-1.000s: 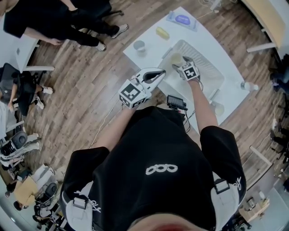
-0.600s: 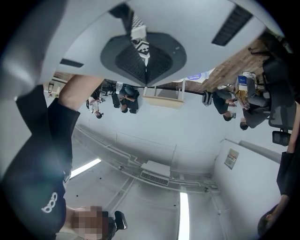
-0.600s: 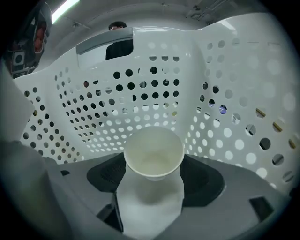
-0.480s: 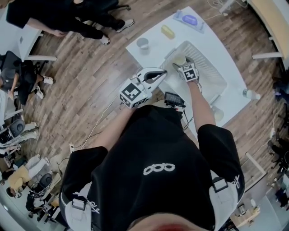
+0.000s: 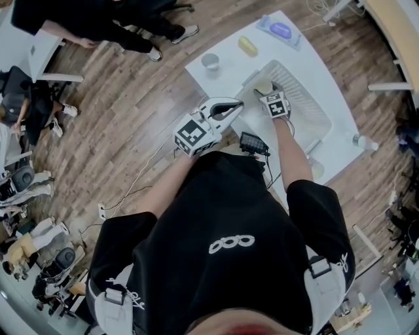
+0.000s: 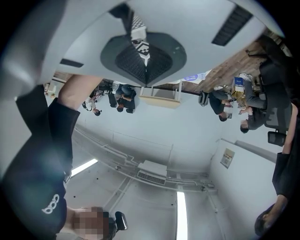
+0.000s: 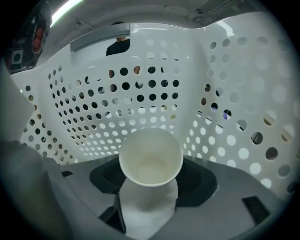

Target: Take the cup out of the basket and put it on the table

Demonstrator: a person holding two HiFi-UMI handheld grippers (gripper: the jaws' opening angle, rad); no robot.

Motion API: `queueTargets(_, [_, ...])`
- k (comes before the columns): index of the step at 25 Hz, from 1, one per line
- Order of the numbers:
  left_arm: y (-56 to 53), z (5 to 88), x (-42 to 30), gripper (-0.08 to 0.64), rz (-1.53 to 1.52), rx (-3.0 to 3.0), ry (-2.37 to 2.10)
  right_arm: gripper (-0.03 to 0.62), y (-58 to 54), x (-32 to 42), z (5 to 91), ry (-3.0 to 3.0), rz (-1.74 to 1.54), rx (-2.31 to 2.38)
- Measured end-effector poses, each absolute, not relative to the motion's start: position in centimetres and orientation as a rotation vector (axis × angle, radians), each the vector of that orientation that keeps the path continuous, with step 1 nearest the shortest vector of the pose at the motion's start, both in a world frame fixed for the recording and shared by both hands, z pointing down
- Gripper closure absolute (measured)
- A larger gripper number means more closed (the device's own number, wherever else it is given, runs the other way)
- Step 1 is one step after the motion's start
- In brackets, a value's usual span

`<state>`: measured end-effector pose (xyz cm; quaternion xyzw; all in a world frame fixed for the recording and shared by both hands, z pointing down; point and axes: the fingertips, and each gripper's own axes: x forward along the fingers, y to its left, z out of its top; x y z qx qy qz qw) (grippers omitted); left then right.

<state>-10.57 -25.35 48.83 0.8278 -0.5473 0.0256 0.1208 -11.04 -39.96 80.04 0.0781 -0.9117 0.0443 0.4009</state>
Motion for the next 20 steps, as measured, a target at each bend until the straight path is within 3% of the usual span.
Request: queueTargets(20, [-24.3, 48.1, -13.1, 0.551, 0.009, 2.528, -1.434, 0.287, -38.4, -10.3, 71.7, -2.357, 0.079, 0.345])
